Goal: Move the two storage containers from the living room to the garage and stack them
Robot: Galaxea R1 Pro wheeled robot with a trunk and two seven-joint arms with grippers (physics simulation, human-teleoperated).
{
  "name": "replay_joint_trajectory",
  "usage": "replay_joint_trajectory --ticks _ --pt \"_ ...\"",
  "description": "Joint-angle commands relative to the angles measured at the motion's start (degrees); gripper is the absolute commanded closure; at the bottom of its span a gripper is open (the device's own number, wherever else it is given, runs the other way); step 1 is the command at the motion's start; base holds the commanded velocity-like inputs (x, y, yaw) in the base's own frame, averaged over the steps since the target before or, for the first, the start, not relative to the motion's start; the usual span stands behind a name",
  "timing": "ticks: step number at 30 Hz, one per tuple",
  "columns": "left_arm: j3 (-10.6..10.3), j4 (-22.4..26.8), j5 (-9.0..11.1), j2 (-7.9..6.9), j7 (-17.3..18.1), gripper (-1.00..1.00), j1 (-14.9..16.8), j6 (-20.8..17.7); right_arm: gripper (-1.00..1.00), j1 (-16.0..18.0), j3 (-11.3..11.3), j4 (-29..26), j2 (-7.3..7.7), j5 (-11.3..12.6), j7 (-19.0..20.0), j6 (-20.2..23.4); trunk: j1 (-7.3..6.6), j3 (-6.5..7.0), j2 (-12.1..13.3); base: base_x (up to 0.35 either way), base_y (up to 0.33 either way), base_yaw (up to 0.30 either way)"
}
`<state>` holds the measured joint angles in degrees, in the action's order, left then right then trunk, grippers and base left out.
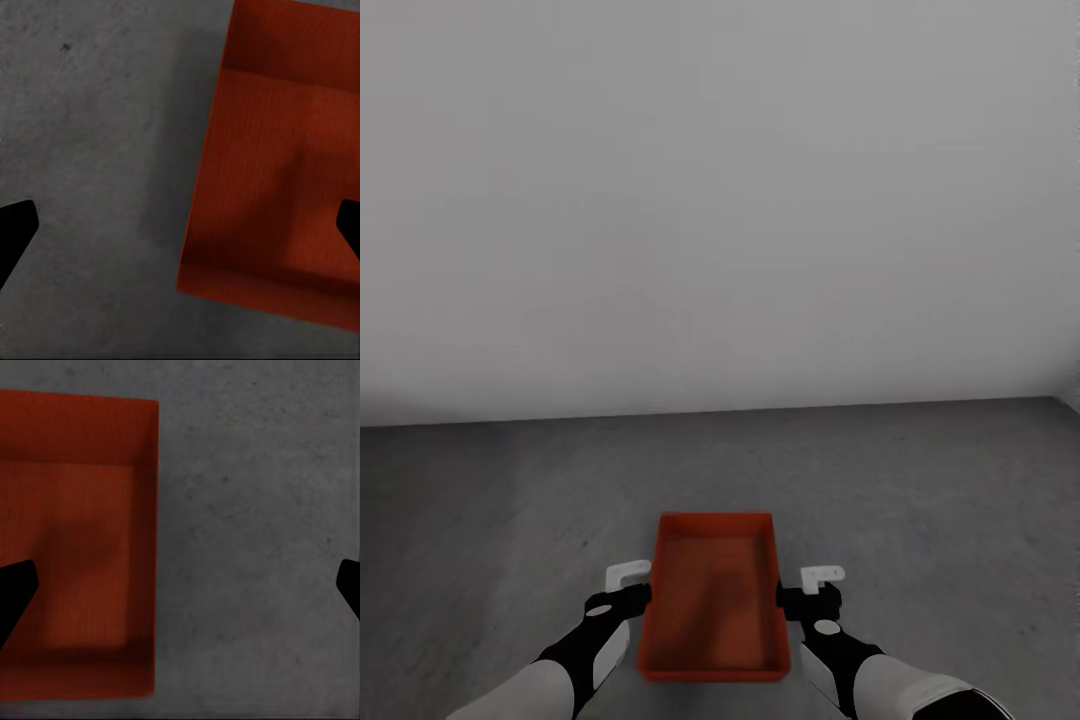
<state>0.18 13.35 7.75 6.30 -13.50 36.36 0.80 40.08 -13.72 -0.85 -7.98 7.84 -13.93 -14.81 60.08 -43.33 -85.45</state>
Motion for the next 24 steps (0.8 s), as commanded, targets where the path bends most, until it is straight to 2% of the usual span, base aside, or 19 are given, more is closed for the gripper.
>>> replay_joint_trajectory --ticks 1,24 --pt "-0.01 0.01 0.51 0.02 -0.12 -1.0 0.02 0.08 -1.0 0.04 -0.5 0.06 -0.02 0.59 -0.13 -0.22 -0.04 -0.04 -0.03 -0.336 0.0 0.0" --pt "-0.09 0.01 0.51 0.02 -0.12 -1.0 0.03 0.08 -1.0 0.03 -0.51 0.06 -0.02 0.59 -0.11 -0.15 -0.04 -0.04 -0.03 -0.344 0.0 0.0"
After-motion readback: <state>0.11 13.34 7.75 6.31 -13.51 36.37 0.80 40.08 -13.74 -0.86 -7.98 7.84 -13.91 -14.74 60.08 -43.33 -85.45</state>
